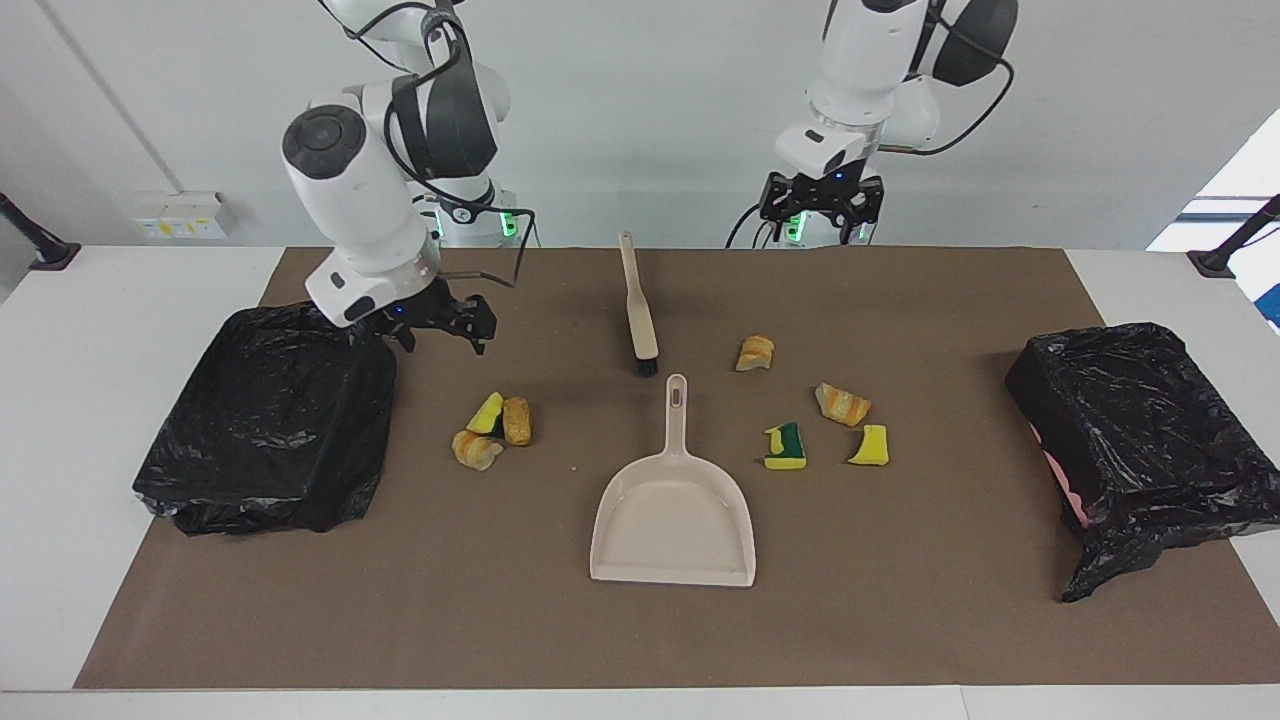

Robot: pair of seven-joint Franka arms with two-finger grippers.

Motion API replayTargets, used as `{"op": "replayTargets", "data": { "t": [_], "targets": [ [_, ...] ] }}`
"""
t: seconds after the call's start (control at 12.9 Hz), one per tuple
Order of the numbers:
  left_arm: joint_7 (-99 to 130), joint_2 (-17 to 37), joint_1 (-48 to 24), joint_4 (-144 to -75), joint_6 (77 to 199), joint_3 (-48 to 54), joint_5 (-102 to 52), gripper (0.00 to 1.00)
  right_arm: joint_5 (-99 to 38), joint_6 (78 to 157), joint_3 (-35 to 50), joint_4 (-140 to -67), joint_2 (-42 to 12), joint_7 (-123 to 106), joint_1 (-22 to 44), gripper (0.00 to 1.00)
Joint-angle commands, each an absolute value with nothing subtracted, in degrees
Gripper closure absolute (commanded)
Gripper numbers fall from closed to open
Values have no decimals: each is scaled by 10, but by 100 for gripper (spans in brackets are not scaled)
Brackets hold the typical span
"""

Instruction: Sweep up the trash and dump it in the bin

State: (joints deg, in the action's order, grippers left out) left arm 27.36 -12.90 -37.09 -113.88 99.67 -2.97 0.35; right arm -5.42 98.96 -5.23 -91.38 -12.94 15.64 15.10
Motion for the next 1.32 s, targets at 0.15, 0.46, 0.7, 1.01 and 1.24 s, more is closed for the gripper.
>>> {"op": "replayTargets", "data": {
  "t": [0.15, 0.46, 0.7, 1.01, 1.24],
  "targets": [
    [409, -138, -491, -1244, 1116, -40, -2, 0, -110, 1026, -52, -893, -183, 200, 159, 0],
    [519, -42, -571, -1252, 1234, -40, -3, 0, -109, 1056, -52, -892, -213, 201, 180, 0],
    [562, 10, -611, -1253, 1280, -40, -3, 0, -110, 1084, -52, -892, -226, 218, 194, 0],
    [571, 38, -649, -1255, 1283, -40, -26, 1, -110, 1108, -52, -892, -247, 249, 227, 0],
    [570, 34, -650, -1258, 1278, -39, -39, 39, -118, 1126, -52, -893, -251, 249, 230, 0]
  ]
}}
